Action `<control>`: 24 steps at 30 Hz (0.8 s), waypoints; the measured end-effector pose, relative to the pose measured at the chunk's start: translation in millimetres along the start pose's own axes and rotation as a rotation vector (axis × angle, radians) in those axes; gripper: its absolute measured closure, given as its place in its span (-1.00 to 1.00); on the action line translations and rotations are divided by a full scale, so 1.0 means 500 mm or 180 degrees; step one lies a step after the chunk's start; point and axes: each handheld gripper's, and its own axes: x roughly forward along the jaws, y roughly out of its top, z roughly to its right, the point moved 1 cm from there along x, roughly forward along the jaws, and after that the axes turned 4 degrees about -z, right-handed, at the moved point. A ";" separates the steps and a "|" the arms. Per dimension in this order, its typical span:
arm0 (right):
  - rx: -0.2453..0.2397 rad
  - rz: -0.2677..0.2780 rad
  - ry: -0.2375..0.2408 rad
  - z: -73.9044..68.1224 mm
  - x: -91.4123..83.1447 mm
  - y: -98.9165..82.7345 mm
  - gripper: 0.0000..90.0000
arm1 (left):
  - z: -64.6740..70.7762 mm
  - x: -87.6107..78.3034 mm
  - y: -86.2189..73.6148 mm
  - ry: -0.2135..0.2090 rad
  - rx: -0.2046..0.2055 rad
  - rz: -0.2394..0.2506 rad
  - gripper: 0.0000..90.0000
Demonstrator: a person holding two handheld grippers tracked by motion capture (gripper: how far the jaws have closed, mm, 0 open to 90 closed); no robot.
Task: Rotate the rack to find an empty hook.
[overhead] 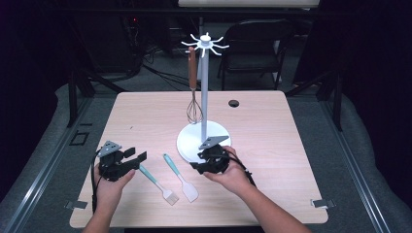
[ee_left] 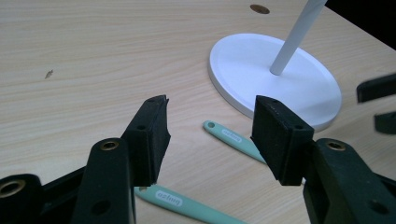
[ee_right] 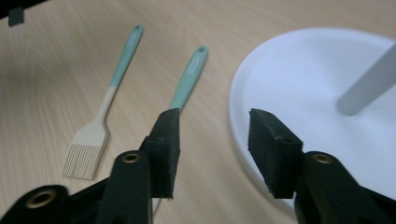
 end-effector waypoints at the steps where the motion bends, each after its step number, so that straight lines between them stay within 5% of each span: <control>1: 0.0021 -0.0036 0.0009 -0.007 0.010 -0.003 0.27 | -0.001 -0.002 -0.002 0.0015 -0.0004 -0.0004 0.02; 5: -0.0096 -0.0303 -0.0030 -0.038 0.057 -0.013 0.42 | -0.004 -0.011 -0.010 0.0057 -0.0025 -0.0016 0.02; 14: -0.0096 -0.0420 0.0017 -0.078 0.122 -0.016 0.53 | -0.011 -0.028 -0.025 0.0144 -0.0064 -0.0019 0.02; 24: -0.0081 -0.0570 0.0017 -0.082 0.136 -0.017 0.75 | -0.012 -0.023 -0.026 0.0152 -0.0075 -0.0023 0.02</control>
